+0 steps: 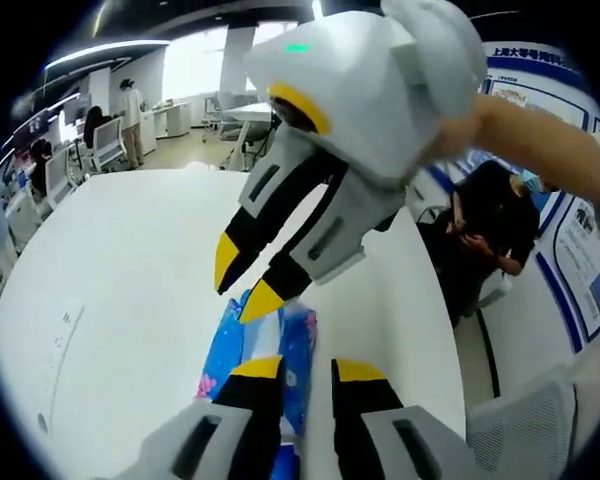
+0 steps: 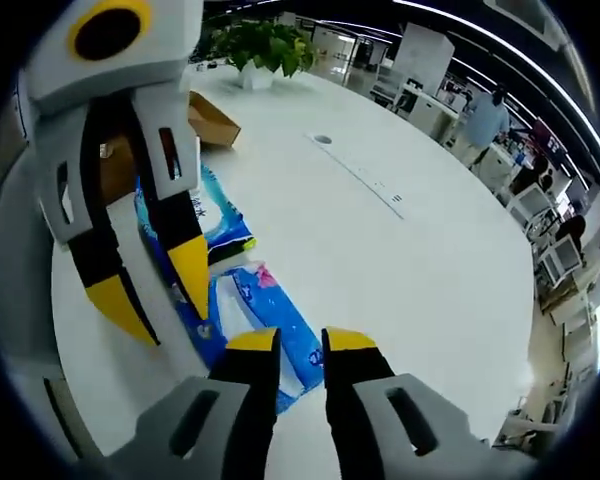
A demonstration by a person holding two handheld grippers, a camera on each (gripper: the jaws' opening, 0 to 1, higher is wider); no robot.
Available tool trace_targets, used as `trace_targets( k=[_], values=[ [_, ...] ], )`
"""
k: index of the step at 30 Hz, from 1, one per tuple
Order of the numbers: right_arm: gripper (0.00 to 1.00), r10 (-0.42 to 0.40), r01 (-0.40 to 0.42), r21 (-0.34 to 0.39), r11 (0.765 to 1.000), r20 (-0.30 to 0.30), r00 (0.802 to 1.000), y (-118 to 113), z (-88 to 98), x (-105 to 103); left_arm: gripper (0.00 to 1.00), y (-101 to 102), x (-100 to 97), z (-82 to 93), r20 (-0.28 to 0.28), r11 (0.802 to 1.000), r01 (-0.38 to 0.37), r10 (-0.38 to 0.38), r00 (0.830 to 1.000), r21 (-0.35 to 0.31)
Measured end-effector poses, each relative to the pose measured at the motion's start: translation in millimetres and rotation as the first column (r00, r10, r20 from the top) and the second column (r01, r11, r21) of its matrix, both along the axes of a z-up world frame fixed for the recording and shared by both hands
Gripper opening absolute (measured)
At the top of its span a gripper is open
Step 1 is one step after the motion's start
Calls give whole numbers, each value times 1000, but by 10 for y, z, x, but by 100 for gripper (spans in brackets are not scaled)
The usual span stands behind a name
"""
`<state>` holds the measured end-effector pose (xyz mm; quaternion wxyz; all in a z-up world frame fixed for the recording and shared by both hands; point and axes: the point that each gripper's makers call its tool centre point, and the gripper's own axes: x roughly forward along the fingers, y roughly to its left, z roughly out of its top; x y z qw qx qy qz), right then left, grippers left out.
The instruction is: Operate the shoe box by opening the lid, removing the specified soft item, and placing it in the target area until the item is outside and the box remains undamaged.
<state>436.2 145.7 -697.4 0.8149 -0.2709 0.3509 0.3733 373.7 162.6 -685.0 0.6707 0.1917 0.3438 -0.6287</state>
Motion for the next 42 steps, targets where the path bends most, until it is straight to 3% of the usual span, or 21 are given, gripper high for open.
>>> trace_targets(
  k=[16,30,37,42],
  values=[
    [34,-39,39,-11,999,7,999,-22,278,-274,28,483,-223,264,25,1000,-16,15,1000,11],
    [43,-79,80,-8,997,64,995,115,597,-539,45,1117,-362,550,47,998,-51,52,998,-29],
    [48,-79,79,4,997,65,995,250,712,-690,50,1512,-364,673,78,997,-64,67,995,-46],
    [52,-68,69,-9,998,58,996,317,719,-786,52,1792,-313,760,88,990,-123,130,988,-74]
  ],
)
